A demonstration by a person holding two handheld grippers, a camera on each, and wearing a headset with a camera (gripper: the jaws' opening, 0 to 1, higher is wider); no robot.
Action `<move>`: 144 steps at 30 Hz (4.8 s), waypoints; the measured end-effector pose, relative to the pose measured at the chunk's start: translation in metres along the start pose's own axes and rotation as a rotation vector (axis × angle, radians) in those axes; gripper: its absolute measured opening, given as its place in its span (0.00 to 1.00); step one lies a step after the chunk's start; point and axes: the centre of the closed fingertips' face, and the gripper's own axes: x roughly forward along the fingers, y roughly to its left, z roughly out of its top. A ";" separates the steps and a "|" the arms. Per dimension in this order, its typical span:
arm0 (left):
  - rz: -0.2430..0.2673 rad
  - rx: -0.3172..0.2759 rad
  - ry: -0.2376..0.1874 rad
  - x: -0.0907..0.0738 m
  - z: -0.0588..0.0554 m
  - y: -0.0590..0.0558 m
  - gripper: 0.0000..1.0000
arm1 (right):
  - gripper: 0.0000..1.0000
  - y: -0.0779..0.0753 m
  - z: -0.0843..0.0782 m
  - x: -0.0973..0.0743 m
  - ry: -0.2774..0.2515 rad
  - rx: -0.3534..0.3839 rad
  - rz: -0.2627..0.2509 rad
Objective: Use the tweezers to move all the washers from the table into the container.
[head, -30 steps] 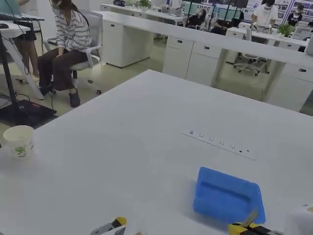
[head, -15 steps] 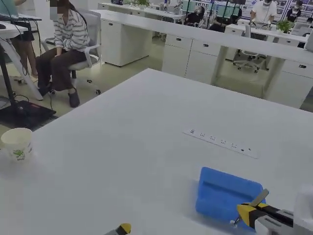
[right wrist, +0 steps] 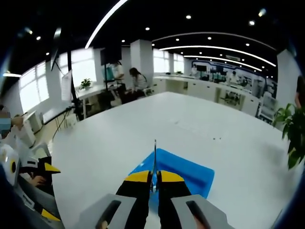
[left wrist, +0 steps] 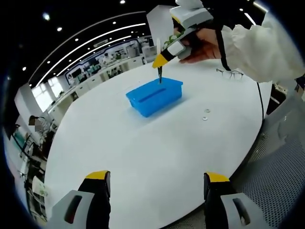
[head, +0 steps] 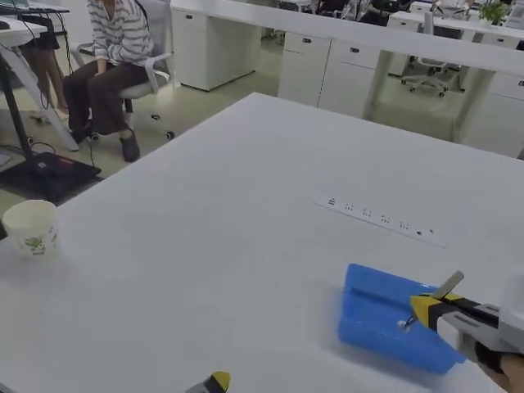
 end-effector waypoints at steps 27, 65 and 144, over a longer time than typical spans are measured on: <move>0.003 -0.013 0.006 0.000 -0.001 0.001 0.82 | 0.02 -0.009 -0.042 0.054 0.129 -0.087 -0.020; 0.022 -0.024 0.019 0.000 -0.003 0.005 0.81 | 0.04 -0.020 -0.048 0.058 0.142 -0.076 -0.027; 0.030 -0.006 0.002 -0.001 0.000 0.006 0.79 | 0.04 0.020 -0.098 -0.075 0.042 0.127 -0.041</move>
